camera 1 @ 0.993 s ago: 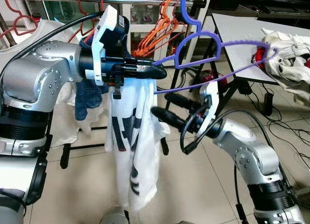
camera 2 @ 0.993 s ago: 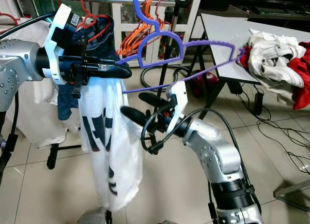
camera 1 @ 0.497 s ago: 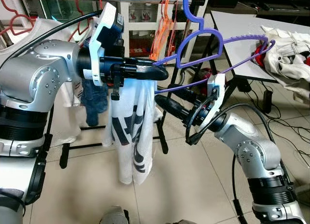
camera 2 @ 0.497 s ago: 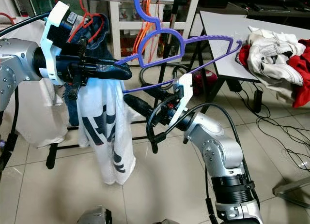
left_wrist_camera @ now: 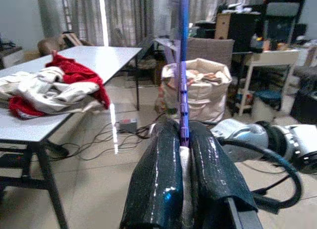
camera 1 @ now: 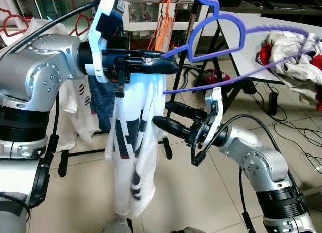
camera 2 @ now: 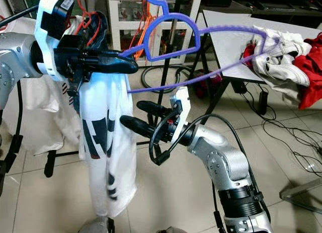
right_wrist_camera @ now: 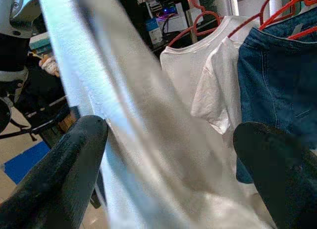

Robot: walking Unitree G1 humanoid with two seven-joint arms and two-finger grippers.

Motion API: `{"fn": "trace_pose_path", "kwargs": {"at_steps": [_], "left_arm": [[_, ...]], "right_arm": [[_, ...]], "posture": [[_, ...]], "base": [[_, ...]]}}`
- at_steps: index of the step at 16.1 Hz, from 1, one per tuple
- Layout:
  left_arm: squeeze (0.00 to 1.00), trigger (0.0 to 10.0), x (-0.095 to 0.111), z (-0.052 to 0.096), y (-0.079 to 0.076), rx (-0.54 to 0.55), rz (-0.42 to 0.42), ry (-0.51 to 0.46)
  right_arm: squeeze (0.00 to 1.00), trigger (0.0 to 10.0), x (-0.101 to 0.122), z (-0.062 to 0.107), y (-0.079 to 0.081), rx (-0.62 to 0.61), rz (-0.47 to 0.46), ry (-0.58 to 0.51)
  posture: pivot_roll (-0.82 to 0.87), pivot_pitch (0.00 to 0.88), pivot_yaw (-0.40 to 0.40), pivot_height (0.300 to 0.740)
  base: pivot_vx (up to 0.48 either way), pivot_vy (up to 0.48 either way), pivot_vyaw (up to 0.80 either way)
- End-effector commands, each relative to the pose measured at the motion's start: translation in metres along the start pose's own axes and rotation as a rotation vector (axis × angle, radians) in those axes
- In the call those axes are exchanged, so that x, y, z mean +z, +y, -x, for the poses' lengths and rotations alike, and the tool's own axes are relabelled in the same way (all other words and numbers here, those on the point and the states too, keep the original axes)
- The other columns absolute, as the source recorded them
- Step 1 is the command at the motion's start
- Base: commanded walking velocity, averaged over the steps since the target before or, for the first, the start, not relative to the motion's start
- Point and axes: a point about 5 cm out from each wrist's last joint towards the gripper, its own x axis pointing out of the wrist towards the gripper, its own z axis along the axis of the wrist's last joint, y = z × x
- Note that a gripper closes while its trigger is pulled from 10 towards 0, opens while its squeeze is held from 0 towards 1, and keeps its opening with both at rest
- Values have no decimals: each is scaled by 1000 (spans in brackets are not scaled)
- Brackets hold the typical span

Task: Hang hanger

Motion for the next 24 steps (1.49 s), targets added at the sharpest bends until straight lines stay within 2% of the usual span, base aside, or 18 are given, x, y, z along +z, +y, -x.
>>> {"fn": "trace_pose_path", "kwargs": {"at_steps": [1,5,8,11,13,15,20,21,24], "left_arm": [[0,0,13,-1,-7,-44,-40,-19],[0,0,13,3,-11,-83,-34,-12],[0,0,13,7,-7,-55,-33,-2],[0,0,15,9,-8,-67,-34,-5],[0,0,15,8,-9,-80,-31,-9],[0,0,15,6,-11,-96,-29,-7],[0,0,13,1,-13,-110,-23,-9],[0,0,13,0,-13,-114,-22,-11],[0,0,13,-1,-13,-118,-20,-13]], "right_arm": [[0,10000,3,2,-3,-26,24,-8],[0,10000,14,6,0,14,-27,-70],[0,10000,20,19,6,89,-97,-91],[0,10000,27,27,8,119,-107,-94],[0,10000,29,26,5,80,-92,-105],[0,10000,27,17,3,47,-75,-99],[0,10000,25,4,4,39,-52,-100],[1000,10000,26,3,3,29,-49,-111],[1000,10000,28,2,2,31,-55,-122]], "posture": [[-5,63,-107,740],[-8,71,-111,740],[-8,71,-114,740],[-10,69,-110,740],[-10,67,-110,740],[-9,67,-109,740],[-5,62,-113,740],[-5,62,-113,740],[-7,64,-114,740]], "base": [[0,0,0],[0,0,0],[0,0,0],[0,0,0],[0,0,0],[0,0,0],[0,0,0],[0,0,0],[0,0,0]]}}
